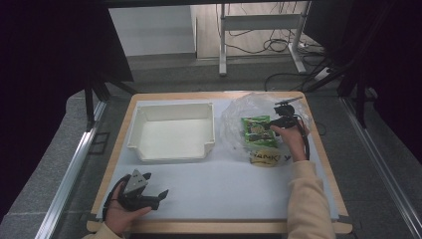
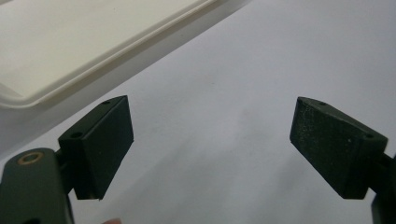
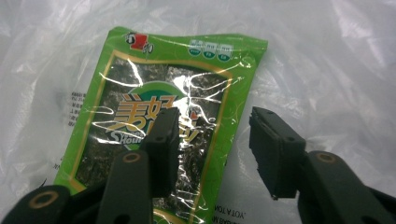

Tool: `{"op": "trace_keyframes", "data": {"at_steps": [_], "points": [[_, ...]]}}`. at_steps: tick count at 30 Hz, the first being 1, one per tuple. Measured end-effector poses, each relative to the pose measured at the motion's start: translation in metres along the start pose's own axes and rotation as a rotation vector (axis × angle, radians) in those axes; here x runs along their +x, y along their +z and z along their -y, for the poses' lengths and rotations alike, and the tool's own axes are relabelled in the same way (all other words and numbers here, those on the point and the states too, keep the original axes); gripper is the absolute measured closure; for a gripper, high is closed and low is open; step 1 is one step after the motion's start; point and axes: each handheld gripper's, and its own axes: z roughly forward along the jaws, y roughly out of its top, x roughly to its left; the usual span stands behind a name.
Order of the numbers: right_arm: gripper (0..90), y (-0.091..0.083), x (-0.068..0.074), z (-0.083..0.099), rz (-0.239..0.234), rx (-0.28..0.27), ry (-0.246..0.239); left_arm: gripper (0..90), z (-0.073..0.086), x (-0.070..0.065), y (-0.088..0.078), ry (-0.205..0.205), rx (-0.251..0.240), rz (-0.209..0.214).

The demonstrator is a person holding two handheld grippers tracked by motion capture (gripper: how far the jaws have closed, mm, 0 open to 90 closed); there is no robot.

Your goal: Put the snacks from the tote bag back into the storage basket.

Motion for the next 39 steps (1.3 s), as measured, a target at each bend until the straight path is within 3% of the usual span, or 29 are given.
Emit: {"op": "trace_keyframes", "data": {"at_steps": [12, 20, 25, 32, 39], "points": [[62.1, 0.010, -0.002, 0.001, -0.001, 0.047, 0.009, 13.5, 0.000, 0.000, -0.001, 0.001, -0.002, 0.001], [70.7, 0.013, -0.001, 0.002, 0.010, 0.064, 0.024, 13.5, 0.000, 0.000, -0.001, 0.001, -0.007, 0.001], [78.3, 0.015, 0.005, 0.002, 0.040, 0.072, 0.040, 13.5, 0.000, 0.000, -0.001, 0.004, -0.007, 0.002], [83.6, 0.015, 0.016, 0.002, 0.118, 0.074, 0.008, 13.5, 0.000, 0.000, -0.002, 0.003, -0.011, 0.002], [87.7, 0.014, 0.017, 0.003, 0.124, 0.049, 0.008, 13.5, 0.000, 0.000, -0.002, 0.004, -0.011, 0.000]]}}
